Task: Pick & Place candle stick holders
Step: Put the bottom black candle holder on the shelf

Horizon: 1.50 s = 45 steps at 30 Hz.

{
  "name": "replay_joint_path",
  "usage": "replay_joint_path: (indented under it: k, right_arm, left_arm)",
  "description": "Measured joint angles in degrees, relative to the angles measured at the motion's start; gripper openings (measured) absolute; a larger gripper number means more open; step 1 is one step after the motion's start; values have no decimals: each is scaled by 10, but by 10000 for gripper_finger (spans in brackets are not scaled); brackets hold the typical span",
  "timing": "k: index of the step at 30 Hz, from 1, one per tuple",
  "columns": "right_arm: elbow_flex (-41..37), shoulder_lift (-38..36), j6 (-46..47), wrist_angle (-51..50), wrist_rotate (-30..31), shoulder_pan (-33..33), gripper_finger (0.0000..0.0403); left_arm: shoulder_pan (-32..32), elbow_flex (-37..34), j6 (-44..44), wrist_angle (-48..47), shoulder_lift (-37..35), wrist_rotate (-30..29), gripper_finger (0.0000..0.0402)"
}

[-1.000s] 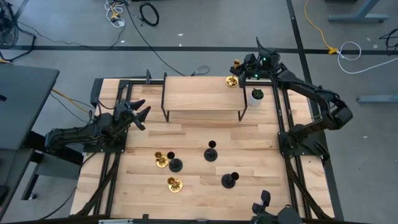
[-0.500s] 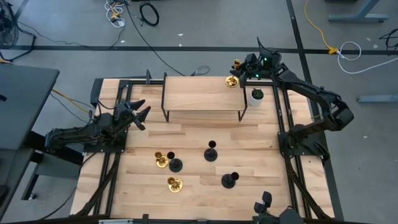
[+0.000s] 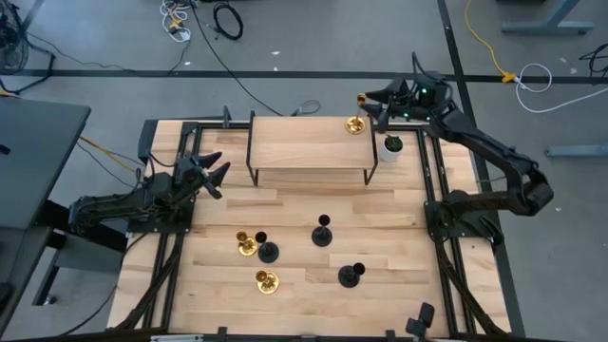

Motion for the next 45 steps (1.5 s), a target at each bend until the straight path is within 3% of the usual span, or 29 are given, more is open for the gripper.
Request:
replay_joint_path:
  k: [14,22,32,36,45]
  right_arm:
    - [0,-111,10,-55,-4,0,220]
    - [0,-175,2,-160,-88,34,220]
    - [0,-219,0,-236,-208,177,220]
    - [0,-224,-6,-275,-208,241,220]
    - [-69,-223,15,-304,-110,406,220]
  left_arm:
    - [0,0,0,0,0,0,245]
    - [0,0,0,0,0,0,245]
    - [0,0,-1,1,0,0,245]
    - [0,0,-2,1,0,4,245]
    - [0,0,-2,1,0,5,245]
